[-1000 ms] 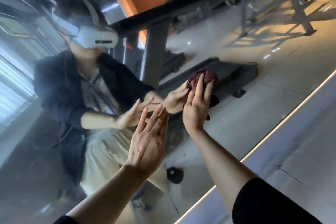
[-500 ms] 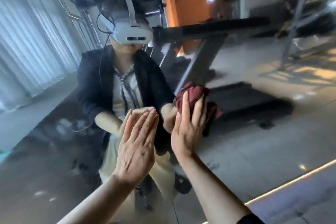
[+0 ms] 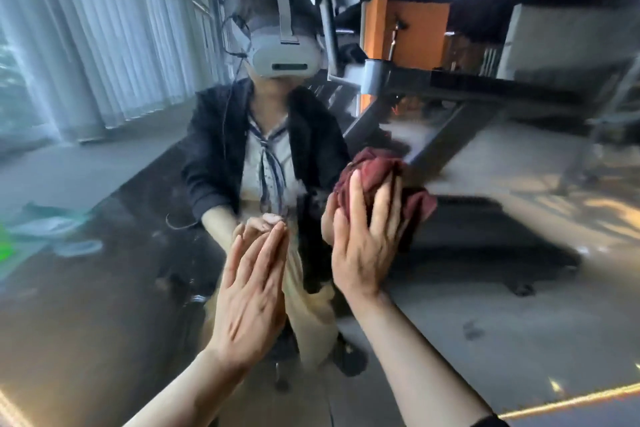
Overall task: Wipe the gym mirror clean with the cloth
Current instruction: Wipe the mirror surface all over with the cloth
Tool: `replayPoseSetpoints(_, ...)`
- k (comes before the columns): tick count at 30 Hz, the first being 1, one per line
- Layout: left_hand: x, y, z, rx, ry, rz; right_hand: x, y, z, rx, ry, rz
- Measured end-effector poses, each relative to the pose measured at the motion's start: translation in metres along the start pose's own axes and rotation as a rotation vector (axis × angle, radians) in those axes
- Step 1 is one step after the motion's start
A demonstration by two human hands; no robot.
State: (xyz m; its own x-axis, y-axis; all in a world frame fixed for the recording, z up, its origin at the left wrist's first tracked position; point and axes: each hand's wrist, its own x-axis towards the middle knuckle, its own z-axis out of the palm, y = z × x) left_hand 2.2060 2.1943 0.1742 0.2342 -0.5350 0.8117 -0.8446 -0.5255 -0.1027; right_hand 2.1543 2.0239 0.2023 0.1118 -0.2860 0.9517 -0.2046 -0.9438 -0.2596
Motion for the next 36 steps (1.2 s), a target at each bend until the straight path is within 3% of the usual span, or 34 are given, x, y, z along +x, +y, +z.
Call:
replayPoseSetpoints(3,-0.009,-0.023,-0.018,0.005,0.019,-0.07,-0.081,-0.034,0.006,-0.009,-0.319,-0.305)
replayPoseSetpoints(5,-0.013,-0.036,-0.026,0.025,0.02,-0.122,-0.081,-0.036,0.001,-0.005,-0.367,-0.376)
replayPoseSetpoints(10,-0.013,-0.038,-0.026,0.053,-0.014,-0.167,0.045,-0.069,0.001,0.061,0.029,0.063)
replayPoseSetpoints(12,-0.014,-0.034,-0.024,0.047,-0.012,-0.185,0.042,-0.074,0.009,0.015,0.037,0.004)
replayPoseSetpoints(16,-0.015,-0.036,-0.023,0.069,-0.053,-0.2,-0.075,-0.046,-0.002,-0.099,-0.37,-0.413)
replayPoseSetpoints(18,-0.016,-0.037,-0.025,0.07,-0.066,-0.196,-0.097,-0.033,-0.014,-0.094,-0.503,-0.51)
replayPoseSetpoints(20,-0.015,-0.036,-0.027,0.061,-0.065,-0.191,-0.071,-0.04,-0.015,-0.03,-0.45,-0.429)
replayPoseSetpoints(25,-0.027,-0.038,-0.026,0.004,-0.057,-0.196,0.027,-0.079,0.0,0.087,-0.112,-0.066)
replayPoseSetpoints(27,-0.042,-0.04,-0.022,-0.018,-0.068,-0.24,-0.002,-0.079,0.01,0.016,-0.161,-0.204)
replayPoseSetpoints(31,-0.074,-0.05,-0.017,-0.049,-0.089,-0.338,-0.119,-0.049,0.013,-0.081,-0.628,-0.729)
replayPoseSetpoints(32,-0.081,-0.054,-0.018,-0.048,-0.085,-0.351,-0.129,-0.046,0.01,-0.111,-0.674,-0.808)
replayPoseSetpoints(34,-0.092,-0.064,-0.021,-0.028,-0.075,-0.396,-0.114,-0.055,0.012,-0.109,-0.618,-0.811)
replayPoseSetpoints(36,-0.101,-0.073,-0.024,-0.026,-0.08,-0.458,-0.063,-0.089,0.017,-0.044,-0.375,-0.621)
